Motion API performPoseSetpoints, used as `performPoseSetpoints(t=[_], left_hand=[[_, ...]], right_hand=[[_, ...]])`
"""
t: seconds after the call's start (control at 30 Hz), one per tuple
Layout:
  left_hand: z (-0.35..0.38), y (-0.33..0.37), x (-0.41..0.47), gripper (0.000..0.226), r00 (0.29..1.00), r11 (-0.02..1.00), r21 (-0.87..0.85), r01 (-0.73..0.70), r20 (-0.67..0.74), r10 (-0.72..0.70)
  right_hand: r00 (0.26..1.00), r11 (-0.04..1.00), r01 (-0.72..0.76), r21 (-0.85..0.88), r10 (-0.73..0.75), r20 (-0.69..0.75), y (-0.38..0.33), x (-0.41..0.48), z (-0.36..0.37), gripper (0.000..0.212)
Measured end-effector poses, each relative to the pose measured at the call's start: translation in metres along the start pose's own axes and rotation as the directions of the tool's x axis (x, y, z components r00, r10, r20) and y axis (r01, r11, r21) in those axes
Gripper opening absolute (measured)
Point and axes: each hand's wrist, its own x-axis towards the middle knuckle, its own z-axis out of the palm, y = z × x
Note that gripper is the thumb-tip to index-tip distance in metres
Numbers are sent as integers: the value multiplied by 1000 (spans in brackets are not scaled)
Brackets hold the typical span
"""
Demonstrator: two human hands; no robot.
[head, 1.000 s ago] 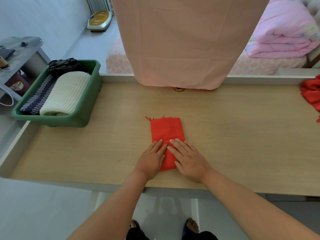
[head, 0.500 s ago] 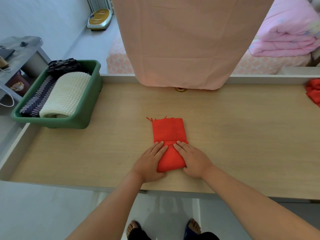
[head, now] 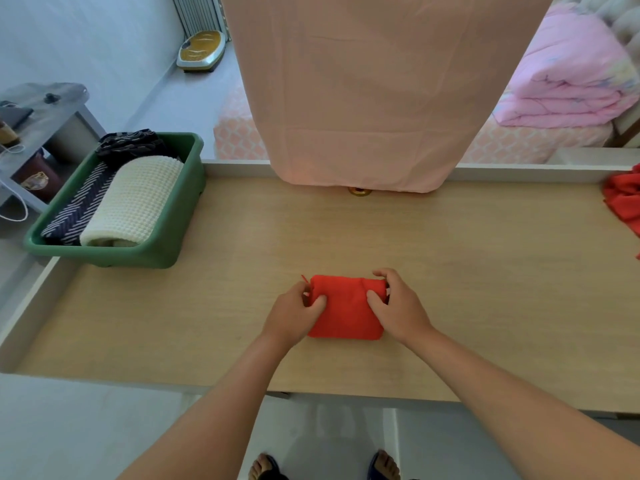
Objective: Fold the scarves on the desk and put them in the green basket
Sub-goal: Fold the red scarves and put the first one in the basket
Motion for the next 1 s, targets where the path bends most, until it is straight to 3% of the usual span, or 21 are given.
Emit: performPoseSetpoints(t=[0.07, 0.13, 0.23, 0.33, 0.47, 0.63, 0.8, 1.0], left_hand=[[5, 0, 11, 29, 995, 995, -14, 100, -11, -101], [11, -2, 20, 38, 988, 988, 14, 152, -46, -151], [15, -6, 27, 45, 978, 980, 66, 190, -104, -182], [16, -6, 28, 49, 973, 971, 105, 216, -113, -204], [19, 0, 36, 57, 952, 948, 84, 306, -44, -303], [15, 5, 44, 40, 915, 918, -71, 390, 142, -378], [12, 19, 21, 38, 955, 940, -189, 284, 146, -260], [-24, 47, -8, 27, 997, 996, -59, -74, 15, 75]], right_hand=[[998, 979, 46, -199, -51, -22, 4, 4, 8, 59], [988, 872, 140, -470, -156, 6, 10, 7, 17, 66], [935, 722, 330, -608, -340, 102, 15, 9, 26, 58], [897, 691, 437, -576, -382, 222, 18, 12, 32, 52], [912, 765, 405, -502, -295, 285, 21, 12, 35, 55], [901, 784, 425, -453, -316, 298, 21, 11, 25, 51], [886, 807, 451, -381, -356, 296, 0, 16, 4, 57], [839, 815, 507, -280, -392, 377, -51, 27, -22, 94]])
